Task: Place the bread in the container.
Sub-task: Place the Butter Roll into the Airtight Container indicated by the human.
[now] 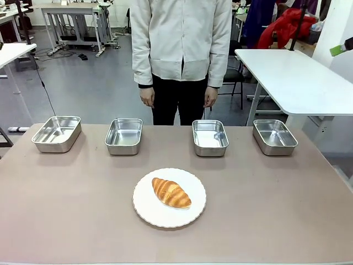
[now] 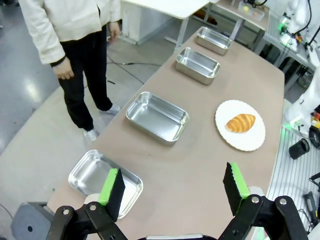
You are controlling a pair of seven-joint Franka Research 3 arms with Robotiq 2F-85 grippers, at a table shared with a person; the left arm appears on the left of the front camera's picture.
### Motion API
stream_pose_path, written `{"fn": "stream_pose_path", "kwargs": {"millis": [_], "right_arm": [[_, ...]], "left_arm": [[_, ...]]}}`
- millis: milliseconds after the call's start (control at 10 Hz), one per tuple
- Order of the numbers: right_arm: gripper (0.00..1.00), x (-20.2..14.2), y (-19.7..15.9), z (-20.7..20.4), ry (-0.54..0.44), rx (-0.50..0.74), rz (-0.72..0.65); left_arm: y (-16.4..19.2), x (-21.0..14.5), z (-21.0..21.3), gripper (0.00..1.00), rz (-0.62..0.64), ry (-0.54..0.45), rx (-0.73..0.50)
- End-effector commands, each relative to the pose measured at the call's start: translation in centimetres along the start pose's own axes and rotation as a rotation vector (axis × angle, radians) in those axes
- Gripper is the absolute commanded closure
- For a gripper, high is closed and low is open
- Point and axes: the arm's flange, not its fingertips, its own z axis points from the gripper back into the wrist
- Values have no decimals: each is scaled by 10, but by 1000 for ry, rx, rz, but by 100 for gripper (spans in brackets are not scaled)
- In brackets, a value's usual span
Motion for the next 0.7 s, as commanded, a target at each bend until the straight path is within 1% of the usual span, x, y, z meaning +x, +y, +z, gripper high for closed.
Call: {"fn": "stream_pose_path", "kwargs": {"millis": [0,100,200,300,600], "right_arm": [[0,-2,-6,-4,-24,17,24],[0,-3,-6,-3,-30,17,25],[0,-2,-2,-2,-1,1,-1],[0,-2,-2,-2,-1,1,-1],[0,-2,-2,-2,-1,1,-1]], "left_arm": [[-4,-9,-6,0,-29,-51,13],[-5,-10,-6,0,-29,-52,13],[-5,-10,-5,0,-29,-52,22],[2,-7,-3,0,-6,-19,2],[2,-7,-3,0,-6,-19,2]]}}
